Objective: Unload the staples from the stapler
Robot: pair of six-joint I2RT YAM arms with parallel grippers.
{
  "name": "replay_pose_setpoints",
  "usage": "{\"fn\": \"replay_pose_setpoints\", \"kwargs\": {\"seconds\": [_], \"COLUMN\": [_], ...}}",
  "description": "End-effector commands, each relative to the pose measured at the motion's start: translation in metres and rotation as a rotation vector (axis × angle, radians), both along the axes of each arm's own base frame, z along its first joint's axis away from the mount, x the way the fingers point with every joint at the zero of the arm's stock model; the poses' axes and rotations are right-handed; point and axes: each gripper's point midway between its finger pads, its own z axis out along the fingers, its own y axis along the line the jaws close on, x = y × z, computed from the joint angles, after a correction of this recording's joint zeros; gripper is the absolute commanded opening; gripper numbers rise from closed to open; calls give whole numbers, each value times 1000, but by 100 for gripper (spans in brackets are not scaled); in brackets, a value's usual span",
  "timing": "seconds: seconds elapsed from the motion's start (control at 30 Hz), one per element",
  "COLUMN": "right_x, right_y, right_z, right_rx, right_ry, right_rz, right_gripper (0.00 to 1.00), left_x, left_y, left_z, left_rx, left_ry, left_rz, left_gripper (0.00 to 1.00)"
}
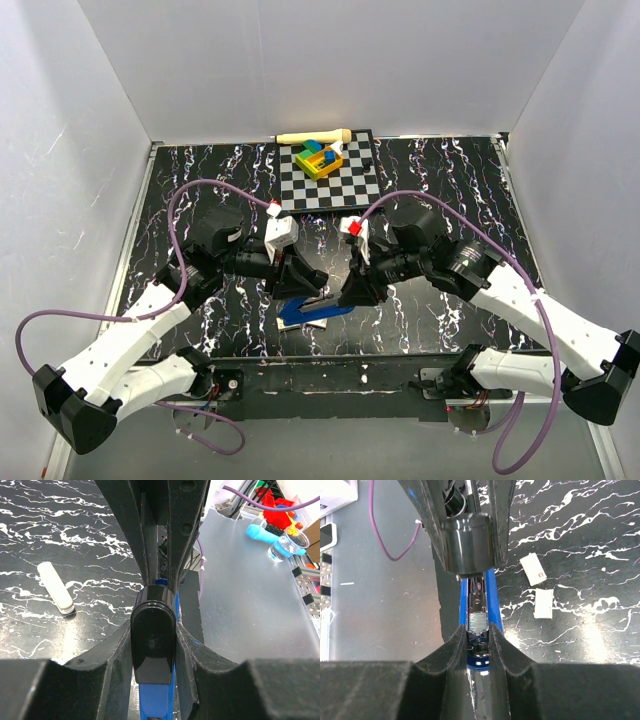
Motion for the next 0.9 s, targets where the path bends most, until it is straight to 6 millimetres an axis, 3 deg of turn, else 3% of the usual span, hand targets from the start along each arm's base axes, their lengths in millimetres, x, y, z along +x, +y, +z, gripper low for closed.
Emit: {"fn": "replay_pose_setpoints", "kwargs": {"seconds": [0.0, 0.2, 0.33, 0.47, 0.73, 0.87], "right_x": [13, 23, 27, 32, 34, 33], "right_y": [9, 10, 8, 4, -7, -14], "right_z": [8, 15, 19, 20, 39, 47], "right_rx": [-13, -21, -31, -47, -51, -63], "right_ry": [1, -23, -46, -74, -122, -130], "right_rz": [-70, -115, -128, -153, -181, -198], "right_gripper": [1, 2, 12, 30, 44, 46], "left_x": [14, 20, 22, 23, 28, 35], "left_y": [-1, -2, -4, -3, -3, -2], "left_z": [39, 36, 30, 29, 25, 25], "left_rx": [-115, -101, -84, -79, -63, -56], "left_ry": [-162, -154, -139, -140, -137, -142], "left_rz": [60, 87, 85, 90, 114, 158], "left_gripper": [0, 0, 0, 0, 0, 0]}}
